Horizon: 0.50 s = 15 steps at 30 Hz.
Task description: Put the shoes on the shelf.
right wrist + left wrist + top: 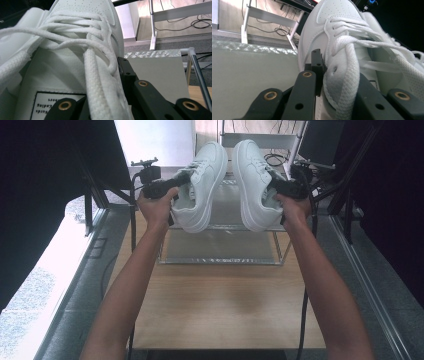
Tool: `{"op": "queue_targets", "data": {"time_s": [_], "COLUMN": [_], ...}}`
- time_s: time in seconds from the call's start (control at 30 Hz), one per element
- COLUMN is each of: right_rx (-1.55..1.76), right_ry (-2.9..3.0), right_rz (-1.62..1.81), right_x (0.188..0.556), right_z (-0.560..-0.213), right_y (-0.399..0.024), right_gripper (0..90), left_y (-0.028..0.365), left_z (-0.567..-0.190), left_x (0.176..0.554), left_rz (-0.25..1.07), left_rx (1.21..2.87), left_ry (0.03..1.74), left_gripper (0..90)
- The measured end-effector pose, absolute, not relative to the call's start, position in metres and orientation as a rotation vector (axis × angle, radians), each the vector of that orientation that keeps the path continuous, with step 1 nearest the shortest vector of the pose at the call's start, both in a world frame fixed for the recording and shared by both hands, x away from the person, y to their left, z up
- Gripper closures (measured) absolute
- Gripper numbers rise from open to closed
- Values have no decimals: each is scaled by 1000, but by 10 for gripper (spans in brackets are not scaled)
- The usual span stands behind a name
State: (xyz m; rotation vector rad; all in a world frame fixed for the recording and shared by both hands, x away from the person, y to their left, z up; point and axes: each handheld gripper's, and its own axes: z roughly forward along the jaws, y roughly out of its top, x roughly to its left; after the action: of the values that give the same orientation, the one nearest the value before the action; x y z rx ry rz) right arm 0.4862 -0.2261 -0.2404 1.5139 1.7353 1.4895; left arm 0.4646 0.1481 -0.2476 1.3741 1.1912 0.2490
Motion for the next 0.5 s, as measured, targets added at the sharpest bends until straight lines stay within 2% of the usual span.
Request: {"op": "queue_targets", "data": {"time_s": [0.5], "right_rx": [1592], "right_ry": [1741], "right_rz": [1376], "right_x": [522], "right_z": [-251], "right_y": [-211], "right_gripper": [867], "left_y": [127], "left_z": [-253], "left_x": [499], "left_rz": [262], "left_rx": [1390], "left_ry": [1312], "left_gripper": [828]}}
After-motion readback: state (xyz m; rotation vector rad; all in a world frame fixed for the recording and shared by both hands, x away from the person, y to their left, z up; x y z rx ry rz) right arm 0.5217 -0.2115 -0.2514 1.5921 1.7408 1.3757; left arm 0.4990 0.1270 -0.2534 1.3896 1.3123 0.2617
